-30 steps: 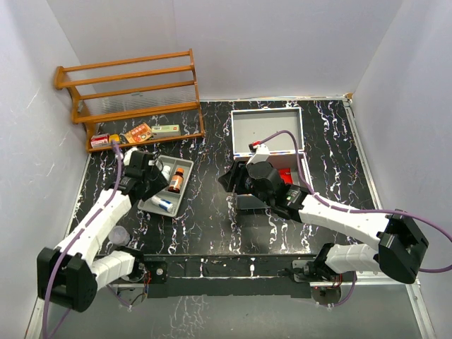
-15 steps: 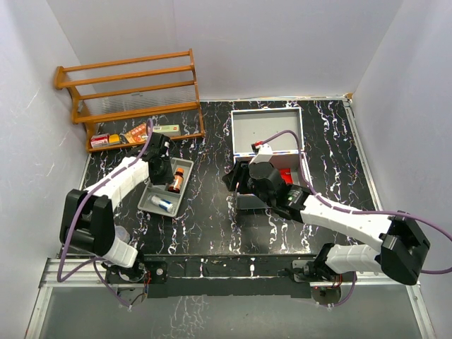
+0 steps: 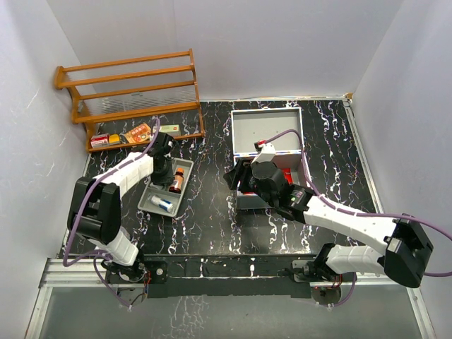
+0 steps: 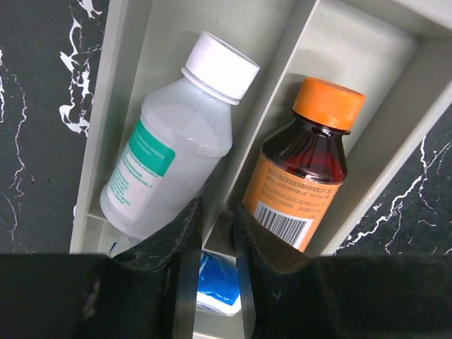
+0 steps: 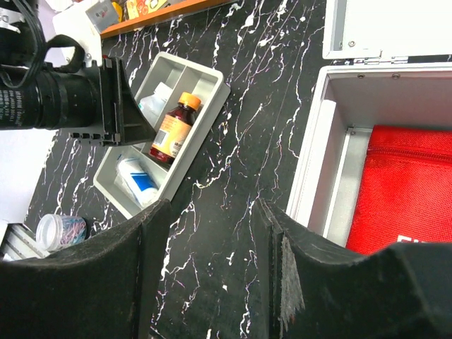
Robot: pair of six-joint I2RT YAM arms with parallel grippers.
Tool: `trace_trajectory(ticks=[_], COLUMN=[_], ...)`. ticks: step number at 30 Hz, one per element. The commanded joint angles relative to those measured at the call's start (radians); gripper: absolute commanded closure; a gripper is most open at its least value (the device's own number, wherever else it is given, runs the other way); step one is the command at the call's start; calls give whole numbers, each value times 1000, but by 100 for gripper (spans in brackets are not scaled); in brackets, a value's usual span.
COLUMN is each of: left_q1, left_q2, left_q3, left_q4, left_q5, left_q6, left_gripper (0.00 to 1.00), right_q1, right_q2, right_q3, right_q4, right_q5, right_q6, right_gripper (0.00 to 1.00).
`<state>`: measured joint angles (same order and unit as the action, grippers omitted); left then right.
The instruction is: Organize the medicine kit
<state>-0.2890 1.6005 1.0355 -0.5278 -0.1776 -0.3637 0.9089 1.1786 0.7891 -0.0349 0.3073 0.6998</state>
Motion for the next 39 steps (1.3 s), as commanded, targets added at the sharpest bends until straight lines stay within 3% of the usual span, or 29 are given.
trace_trajectory(ticks=[1, 8, 16, 21, 27, 34, 39], left_q1=[7, 6, 6, 6, 6, 7, 7], left_q2=[16, 58, 76, 35, -26, -95, -139], left_q3=[14, 6, 24, 41, 69, 94, 109], left_q4=[-3, 18, 20, 4, -36, -85, -112], left_q5=[-8, 16, 18, 45, 61, 74, 81], left_q6=[11, 15, 28, 32, 31, 31, 27], left_gripper=[77, 78, 100, 100, 100, 100, 100], right_q1=[-4, -7, -36, -119, -225, -226, -214], right_q2=[-33, -42, -40, -21, 38, 145, 240], right_q3=[16, 16, 87, 163, 211, 265, 317], right_q4=[32, 27, -83, -201, -275, -289, -317], right_q5=[36, 53, 123, 155, 6, -197, -253], right_q6=[-18, -25, -87, -145, -178, -221, -241], right_gripper=[52, 52, 49, 46, 42, 38, 37])
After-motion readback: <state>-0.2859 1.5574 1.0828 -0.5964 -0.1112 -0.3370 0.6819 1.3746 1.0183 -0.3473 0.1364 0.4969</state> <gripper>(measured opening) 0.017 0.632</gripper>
